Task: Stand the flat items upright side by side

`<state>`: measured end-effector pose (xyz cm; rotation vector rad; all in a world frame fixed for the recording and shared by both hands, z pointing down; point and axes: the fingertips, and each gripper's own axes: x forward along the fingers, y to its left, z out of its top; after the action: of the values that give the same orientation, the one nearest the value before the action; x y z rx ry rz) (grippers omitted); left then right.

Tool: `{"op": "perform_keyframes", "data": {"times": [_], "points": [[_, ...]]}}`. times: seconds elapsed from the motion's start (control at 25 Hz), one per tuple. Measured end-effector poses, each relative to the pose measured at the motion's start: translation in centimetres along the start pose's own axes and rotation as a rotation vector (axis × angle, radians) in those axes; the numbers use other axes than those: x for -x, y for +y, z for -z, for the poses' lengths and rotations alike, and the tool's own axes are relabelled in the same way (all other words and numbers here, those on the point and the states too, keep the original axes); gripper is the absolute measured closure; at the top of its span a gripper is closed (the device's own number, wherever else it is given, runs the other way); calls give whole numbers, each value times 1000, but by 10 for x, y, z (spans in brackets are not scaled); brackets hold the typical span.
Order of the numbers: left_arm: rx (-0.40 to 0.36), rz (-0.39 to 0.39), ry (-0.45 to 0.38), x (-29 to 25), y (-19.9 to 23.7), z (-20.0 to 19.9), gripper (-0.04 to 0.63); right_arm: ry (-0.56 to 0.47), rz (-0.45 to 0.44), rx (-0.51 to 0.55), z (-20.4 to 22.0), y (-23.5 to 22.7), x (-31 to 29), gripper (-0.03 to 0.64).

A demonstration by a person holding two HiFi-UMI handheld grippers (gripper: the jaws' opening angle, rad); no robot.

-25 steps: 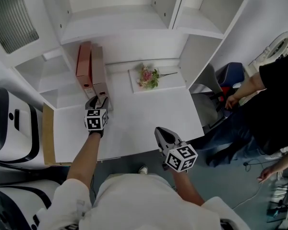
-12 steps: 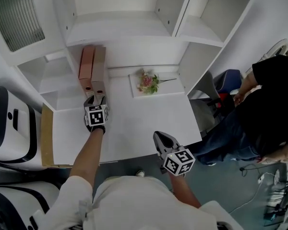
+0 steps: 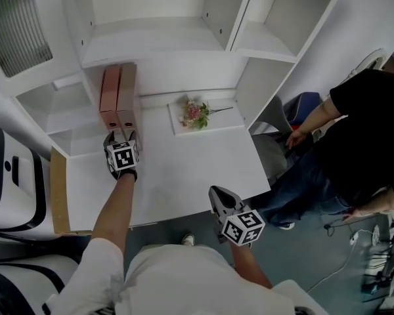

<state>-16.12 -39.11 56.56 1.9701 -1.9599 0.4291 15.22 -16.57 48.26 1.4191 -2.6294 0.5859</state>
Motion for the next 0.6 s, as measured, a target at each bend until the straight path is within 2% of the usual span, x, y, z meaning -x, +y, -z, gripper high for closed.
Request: {"op": "perform_keyframes", "data": {"times": [0.2,0.36,0.48,0.6], "points": [[2,-29,20,-1,0,3,249,18,29,-2,6,0,11,615],[41,-41,2,-2,2,1,253,34,38,-1,13,5,19,615],[70,-29,0,0,4,-2,266,46,39,-2,21,11,23,615],[93,6,2,8,6,-5,311,48,37,-7,25,14,27,615]]}}
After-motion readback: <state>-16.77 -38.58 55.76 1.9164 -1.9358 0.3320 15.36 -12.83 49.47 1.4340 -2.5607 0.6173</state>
